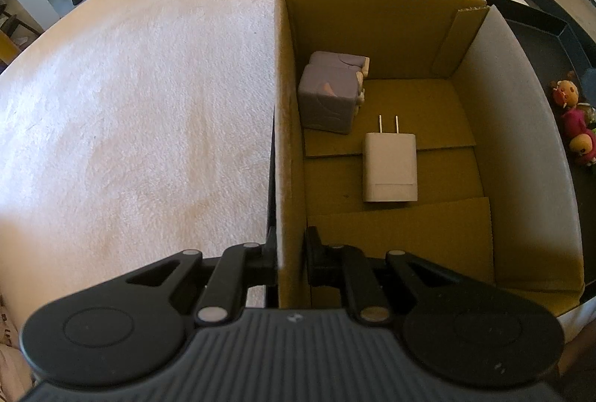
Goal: Organize rigid objects
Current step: 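Move the right gripper back toward the pink doll and green cup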
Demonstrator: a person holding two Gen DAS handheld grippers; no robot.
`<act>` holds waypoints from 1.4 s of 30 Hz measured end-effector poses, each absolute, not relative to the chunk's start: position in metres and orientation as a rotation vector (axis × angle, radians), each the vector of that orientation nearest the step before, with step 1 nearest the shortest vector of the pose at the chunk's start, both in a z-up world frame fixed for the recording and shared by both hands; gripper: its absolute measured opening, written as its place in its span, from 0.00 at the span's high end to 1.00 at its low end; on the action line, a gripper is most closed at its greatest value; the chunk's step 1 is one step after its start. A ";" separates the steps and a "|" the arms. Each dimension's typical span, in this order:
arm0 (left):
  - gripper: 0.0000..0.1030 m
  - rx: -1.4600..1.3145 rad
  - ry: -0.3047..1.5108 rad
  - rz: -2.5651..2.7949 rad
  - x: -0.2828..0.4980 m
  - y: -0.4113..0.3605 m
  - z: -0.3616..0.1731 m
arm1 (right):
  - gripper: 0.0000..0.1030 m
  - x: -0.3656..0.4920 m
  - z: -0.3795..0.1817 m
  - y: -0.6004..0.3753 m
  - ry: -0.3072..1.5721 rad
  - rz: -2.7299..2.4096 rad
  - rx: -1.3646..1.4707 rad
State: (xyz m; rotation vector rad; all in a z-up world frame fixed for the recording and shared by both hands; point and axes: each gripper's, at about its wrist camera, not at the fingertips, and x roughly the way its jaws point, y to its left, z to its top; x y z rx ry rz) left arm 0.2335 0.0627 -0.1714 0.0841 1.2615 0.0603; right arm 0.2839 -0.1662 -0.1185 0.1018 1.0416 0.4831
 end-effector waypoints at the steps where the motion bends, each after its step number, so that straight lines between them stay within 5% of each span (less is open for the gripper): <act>1: 0.89 0.086 1.260 0.059 0.233 0.062 -0.171 | 0.43 0.283 -0.119 -0.171 1.038 0.475 0.100; 42: 0.86 0.127 1.290 0.106 0.234 0.055 -0.174 | 0.43 0.276 -0.158 -0.286 1.070 0.223 0.245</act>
